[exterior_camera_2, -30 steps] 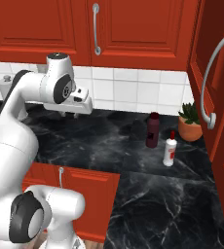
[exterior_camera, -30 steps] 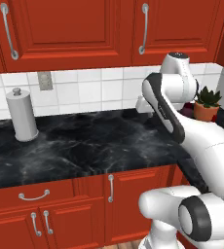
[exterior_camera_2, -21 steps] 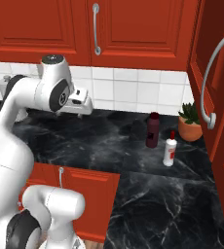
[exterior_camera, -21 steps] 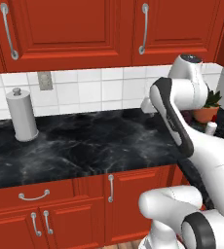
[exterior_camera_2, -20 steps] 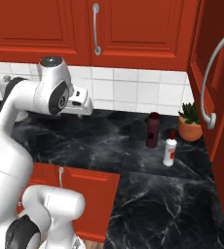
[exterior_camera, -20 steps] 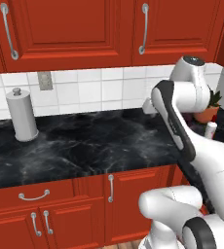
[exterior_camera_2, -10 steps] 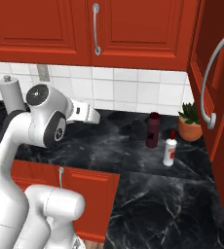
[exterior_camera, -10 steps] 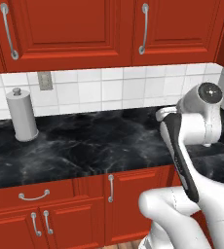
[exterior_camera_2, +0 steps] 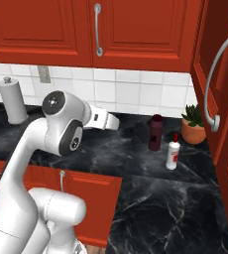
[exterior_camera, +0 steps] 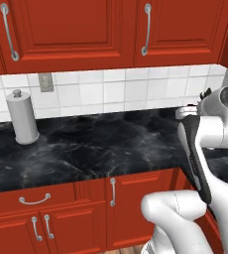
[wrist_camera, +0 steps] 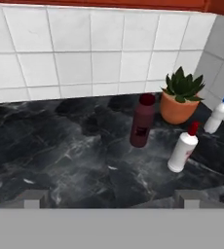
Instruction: Place the drinks on the dining counter in a tight cluster.
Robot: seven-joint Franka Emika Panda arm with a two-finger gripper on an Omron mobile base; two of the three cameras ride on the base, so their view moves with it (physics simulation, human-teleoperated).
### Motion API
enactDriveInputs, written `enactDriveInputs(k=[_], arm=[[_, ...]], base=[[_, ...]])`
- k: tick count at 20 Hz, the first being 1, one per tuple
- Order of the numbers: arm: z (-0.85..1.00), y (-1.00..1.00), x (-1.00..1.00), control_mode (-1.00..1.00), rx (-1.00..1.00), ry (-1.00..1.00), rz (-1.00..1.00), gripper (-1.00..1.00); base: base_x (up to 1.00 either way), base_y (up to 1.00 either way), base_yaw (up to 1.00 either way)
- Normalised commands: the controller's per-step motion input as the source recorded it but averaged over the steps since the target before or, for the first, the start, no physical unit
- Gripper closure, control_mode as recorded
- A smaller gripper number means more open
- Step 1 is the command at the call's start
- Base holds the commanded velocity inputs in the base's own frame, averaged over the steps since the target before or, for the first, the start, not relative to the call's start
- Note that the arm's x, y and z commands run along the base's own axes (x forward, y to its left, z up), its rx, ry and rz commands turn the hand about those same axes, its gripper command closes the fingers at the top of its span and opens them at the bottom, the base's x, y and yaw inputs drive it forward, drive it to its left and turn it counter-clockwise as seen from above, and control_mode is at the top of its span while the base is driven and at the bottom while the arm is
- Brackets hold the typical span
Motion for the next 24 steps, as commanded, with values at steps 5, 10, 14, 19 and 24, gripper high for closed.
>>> enactDriveInputs(k=[5, 10, 14, 19, 24], arm=[[0.25, -0.46, 0.00, -1.00, 0.03, 0.00, -0.09, -1.00], [0.11, -0.37, 0.02, -1.00, 0.00, 0.05, -0.07, -1.00], [0.01, -0.25, 0.10, -1.00, 0.00, 0.13, -0.04, -1.00], [0.00, -0.15, 0.09, -1.00, 0.00, 0.14, 0.00, -1.00], [-0.15, -0.02, 0.14, -1.00, 0.00, 0.02, 0.00, -1.00]], base=[[0.00, 0.00, 0.00], [0.00, 0.00, 0.00], [0.00, 0.00, 0.00], [0.00, 0.00, 0.00], [0.00, 0.00, 0.00]])
